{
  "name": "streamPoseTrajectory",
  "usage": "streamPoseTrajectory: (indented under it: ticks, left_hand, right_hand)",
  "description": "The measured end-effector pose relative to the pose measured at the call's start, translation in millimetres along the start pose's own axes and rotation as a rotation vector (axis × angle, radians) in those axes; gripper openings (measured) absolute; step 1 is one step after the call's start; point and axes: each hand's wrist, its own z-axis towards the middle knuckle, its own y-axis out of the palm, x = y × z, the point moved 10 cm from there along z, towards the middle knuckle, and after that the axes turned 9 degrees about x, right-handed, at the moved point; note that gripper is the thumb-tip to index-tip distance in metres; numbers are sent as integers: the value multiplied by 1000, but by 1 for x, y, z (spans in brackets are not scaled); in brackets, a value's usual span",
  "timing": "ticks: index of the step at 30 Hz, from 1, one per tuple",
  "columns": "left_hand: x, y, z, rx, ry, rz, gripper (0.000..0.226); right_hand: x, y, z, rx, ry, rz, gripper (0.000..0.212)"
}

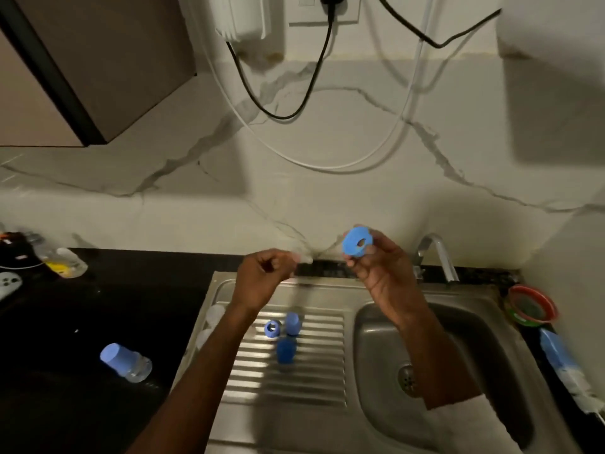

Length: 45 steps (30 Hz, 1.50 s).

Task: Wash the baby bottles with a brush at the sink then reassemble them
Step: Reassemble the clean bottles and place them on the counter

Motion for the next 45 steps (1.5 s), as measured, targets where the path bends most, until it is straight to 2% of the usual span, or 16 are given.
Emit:
streamPoseTrajectory:
  ticks: [1, 2, 3, 4, 6, 7, 8, 11, 12, 18, 23, 27, 31, 34, 38, 45]
  left_hand:
    - [0, 5, 0, 8, -94, -187, 21]
    - [-14, 9, 0, -9, -155, -229, 23]
    - [-29, 13, 1, -32, -184, -155, 24]
    - [-54, 16, 2, -90, -177, 120, 25]
    - [-105, 16, -8, -217, -192, 646, 30]
    - [-120, 14, -14, -233, -190, 756, 28]
    - [-127, 14, -23, -221, -175, 722, 24]
    - [-103, 10, -39, 18, -48, 468, 27]
    - [-97, 11, -44, 45, -40, 404, 27]
    - [-77, 46, -68, -35, 21, 190, 6]
    - [-85, 52, -73, -117, -1, 177, 11]
    - [-88, 53, -69, -151, 66, 249, 12]
    - [-95, 57, -69, -186, -63, 155, 17]
    - [-100, 62, -73, -150, -215, 36, 21]
    - [-91, 61, -75, -45, -160, 133, 19]
    - [-97, 58, -73, -55, -178, 128, 22]
  right_hand:
    - [0, 2, 0, -32, 28, 140, 49]
    - [9, -4, -2, -34, 86, 180, 49]
    - [29, -22, -4, 18, 156, 99, 48]
    - [51, -48, -8, 88, 187, -188, 45]
    - [100, -101, -22, 77, 202, -1124, 36]
    - [112, -121, -26, 110, 140, -1349, 32]
    - [121, -133, -32, 150, 101, -1349, 27]
    - [128, -127, -47, 290, 117, -948, 27]
    - [126, -117, -46, 304, 81, -890, 30]
    - [128, -81, -52, 298, 16, -760, 28]
    - [133, -81, -54, 278, 34, -757, 29]
    - [130, -80, -56, 279, 19, -776, 31]
    - [127, -79, -55, 280, -9, -813, 34]
    - [123, -77, -53, 281, -31, -847, 34]
    - [120, -66, -55, 230, -108, -916, 34]
    - [114, -67, -59, 211, -176, -936, 30]
